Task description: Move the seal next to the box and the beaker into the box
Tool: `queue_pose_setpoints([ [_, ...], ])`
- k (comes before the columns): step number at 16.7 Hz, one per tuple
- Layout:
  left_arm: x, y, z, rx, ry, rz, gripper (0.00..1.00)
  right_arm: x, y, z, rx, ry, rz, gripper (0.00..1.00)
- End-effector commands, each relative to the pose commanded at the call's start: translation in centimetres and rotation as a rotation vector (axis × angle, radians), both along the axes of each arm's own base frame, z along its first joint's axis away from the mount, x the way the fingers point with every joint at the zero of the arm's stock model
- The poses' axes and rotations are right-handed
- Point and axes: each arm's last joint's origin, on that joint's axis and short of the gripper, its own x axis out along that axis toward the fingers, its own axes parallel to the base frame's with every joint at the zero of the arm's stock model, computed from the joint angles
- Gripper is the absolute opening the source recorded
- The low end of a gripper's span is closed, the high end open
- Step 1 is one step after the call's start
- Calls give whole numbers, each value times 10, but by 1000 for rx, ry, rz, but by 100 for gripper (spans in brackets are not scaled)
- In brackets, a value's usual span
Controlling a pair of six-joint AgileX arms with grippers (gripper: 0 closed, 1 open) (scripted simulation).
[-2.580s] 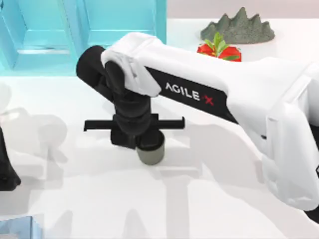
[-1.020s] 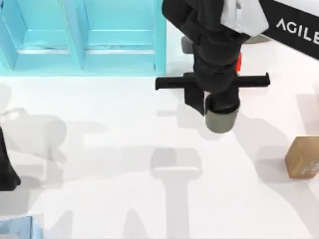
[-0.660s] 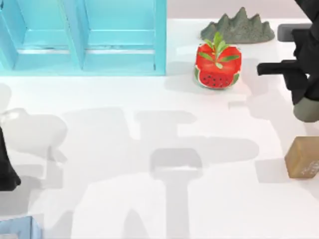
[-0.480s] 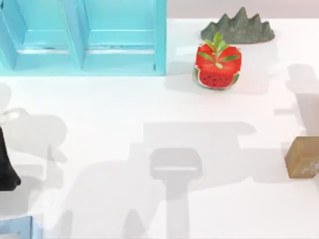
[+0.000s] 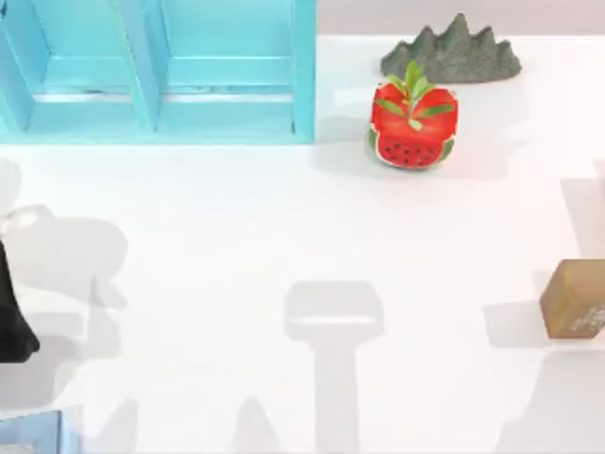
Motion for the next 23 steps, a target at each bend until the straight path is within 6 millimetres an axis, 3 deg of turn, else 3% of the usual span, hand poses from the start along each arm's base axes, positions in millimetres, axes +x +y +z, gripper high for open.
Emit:
queue_pose_setpoints([
  [2, 0, 0, 0, 0, 0, 0, 100, -8, -2, -1, -1, -6, 0, 0],
  [8, 0, 0, 0, 0, 0, 0, 100, -7, -3, -5, -2, -4, -1, 0],
  [16, 0, 0, 0, 0, 0, 0, 100, -5, -9, -61, -2, -9, -1, 0],
  [21, 0, 0, 0, 0, 0, 0, 100, -5, -9, -66, -1, -6, 0, 0],
  [23, 0, 0, 0, 0, 0, 0, 100, -5, -9, -66, -1, -6, 0, 15],
])
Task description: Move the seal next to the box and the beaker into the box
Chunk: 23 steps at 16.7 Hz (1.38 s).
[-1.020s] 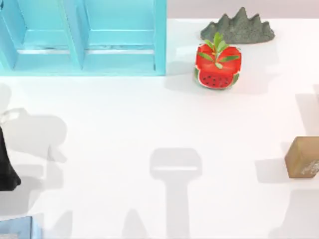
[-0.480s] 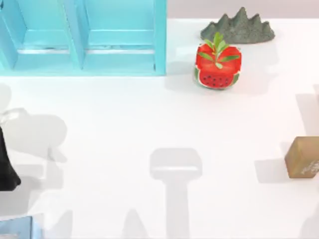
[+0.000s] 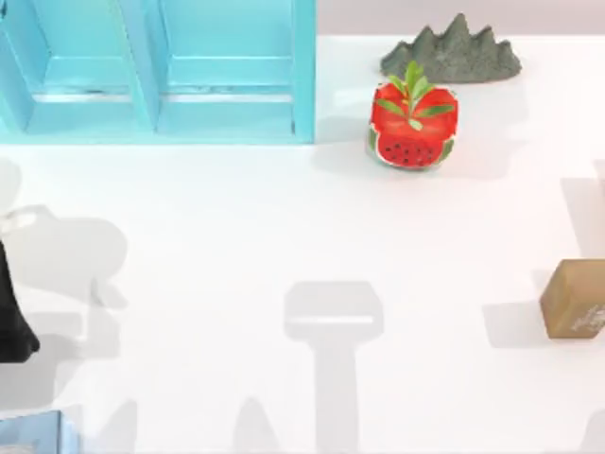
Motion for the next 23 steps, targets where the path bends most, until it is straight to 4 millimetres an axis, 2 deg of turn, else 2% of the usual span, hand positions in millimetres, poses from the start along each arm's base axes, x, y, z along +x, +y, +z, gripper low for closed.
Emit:
queue_pose_setpoints([
  [11, 0, 0, 0, 0, 0, 0, 100, 0, 0, 0, 0, 0, 0, 98],
  [21, 0, 0, 0, 0, 0, 0, 100, 0, 0, 1, 0, -1, 0, 100],
  [23, 0, 0, 0, 0, 0, 0, 100, 2, -2, 9, -1, -5, -1, 100],
])
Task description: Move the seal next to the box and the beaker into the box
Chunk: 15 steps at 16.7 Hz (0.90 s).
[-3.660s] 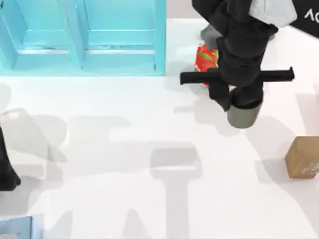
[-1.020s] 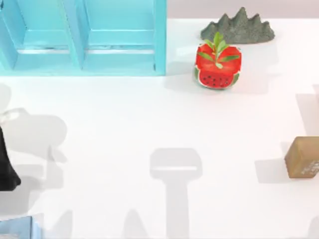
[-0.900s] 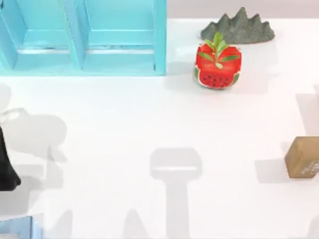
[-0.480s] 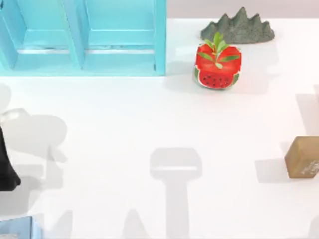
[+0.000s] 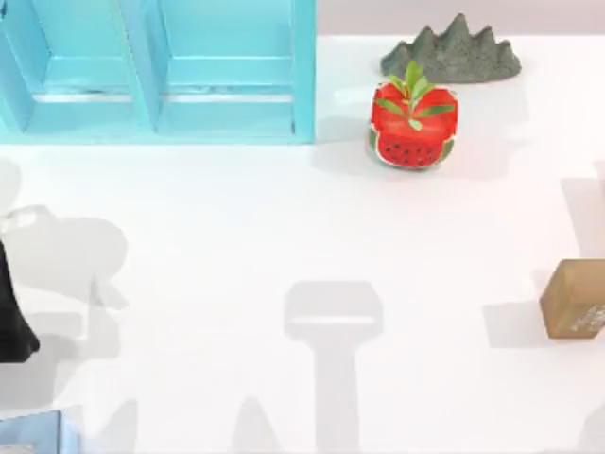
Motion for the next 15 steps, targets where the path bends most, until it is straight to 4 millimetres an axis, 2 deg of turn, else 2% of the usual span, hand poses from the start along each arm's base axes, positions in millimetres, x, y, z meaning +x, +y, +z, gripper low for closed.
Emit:
queue_pose_setpoints([
  [15, 0, 0, 0, 0, 0, 0, 100, -2, 2, 91, 2, 5, 2, 100],
])
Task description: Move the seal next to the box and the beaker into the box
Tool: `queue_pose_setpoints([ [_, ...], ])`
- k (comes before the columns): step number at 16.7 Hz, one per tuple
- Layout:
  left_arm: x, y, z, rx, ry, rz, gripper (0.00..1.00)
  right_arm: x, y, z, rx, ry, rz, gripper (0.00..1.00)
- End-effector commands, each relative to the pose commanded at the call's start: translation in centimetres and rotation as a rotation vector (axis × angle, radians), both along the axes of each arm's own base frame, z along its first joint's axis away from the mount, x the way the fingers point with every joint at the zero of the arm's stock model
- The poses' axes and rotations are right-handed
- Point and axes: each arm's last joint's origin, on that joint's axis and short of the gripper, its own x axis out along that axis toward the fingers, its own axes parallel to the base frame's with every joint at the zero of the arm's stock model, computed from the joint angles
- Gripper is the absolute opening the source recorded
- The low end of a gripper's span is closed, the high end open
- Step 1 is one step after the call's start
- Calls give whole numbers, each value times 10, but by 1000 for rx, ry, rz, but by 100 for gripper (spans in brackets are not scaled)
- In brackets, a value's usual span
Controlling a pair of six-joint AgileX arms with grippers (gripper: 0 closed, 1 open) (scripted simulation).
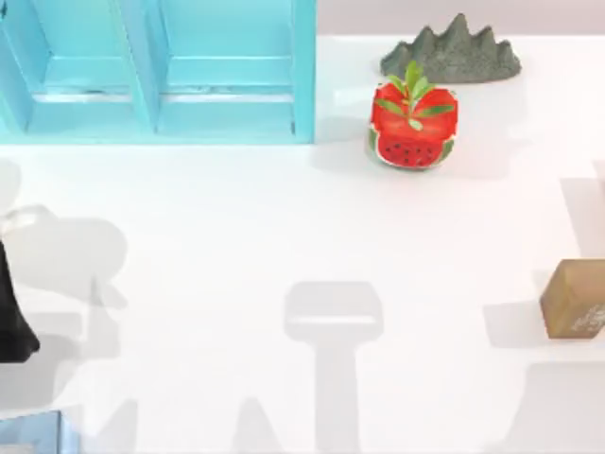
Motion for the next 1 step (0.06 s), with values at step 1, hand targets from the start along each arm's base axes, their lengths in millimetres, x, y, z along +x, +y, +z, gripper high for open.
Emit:
queue_pose_setpoints([
  [1, 0, 0, 0, 0, 0, 0, 100, 0, 0, 1, -1, -1, 0, 100],
])
